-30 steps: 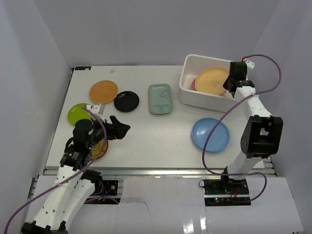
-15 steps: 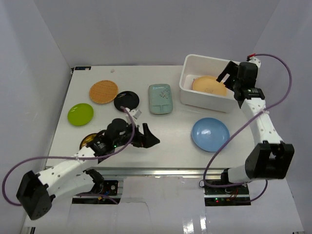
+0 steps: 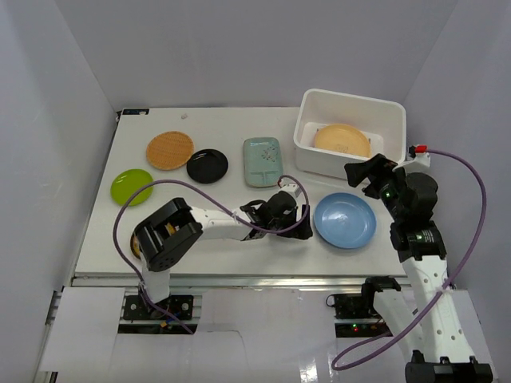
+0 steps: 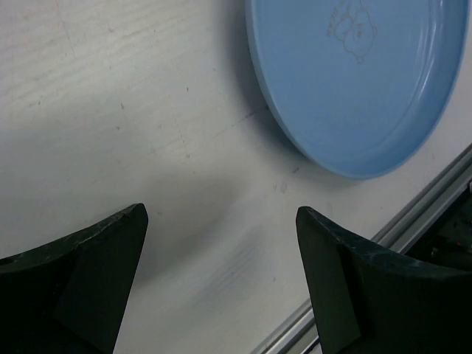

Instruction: Place the plates into the plastic bin on the countertop

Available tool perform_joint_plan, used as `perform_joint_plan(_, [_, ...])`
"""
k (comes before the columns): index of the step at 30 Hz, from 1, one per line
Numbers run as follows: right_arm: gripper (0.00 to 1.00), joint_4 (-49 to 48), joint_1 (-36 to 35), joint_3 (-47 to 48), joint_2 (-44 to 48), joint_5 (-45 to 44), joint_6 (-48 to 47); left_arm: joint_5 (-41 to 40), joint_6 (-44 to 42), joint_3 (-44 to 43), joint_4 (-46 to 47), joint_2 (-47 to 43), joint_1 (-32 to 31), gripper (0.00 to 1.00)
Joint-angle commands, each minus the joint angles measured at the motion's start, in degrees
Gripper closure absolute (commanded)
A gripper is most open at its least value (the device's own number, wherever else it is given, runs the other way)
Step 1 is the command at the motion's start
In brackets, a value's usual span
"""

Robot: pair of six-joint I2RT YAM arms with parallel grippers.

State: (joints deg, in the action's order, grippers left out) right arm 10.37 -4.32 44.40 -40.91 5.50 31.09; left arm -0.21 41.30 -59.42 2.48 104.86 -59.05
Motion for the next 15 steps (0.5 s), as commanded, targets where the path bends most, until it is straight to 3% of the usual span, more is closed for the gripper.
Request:
perform_joint_plan(1, [0.11,2.4,-0.1,-0.4,5.7,1.3,-0.9,-2.4,0.9,-6.0,2.6,2.9,-0.3,0.07])
perform_joint_plan(7, [0.11,5.1,-0.1,1.6,8.6,2.7,-2.3,-2.8,0.4,-17.3,1.4,13.5,-0.9,0.02])
perform_joint_plan(13, [0.11,6.0,-0.1,2.4,10.0,5.0,-2.4,-3.2,0.8,-27.5,-1.9,23.1,-0.9,0.02])
perform_joint_plan(15, [0.11,6.1,-0.1,2.3,10.5,5.0,-2.4,-3.0,0.7,-29.5,-2.1,25.2,-0.9,0.06])
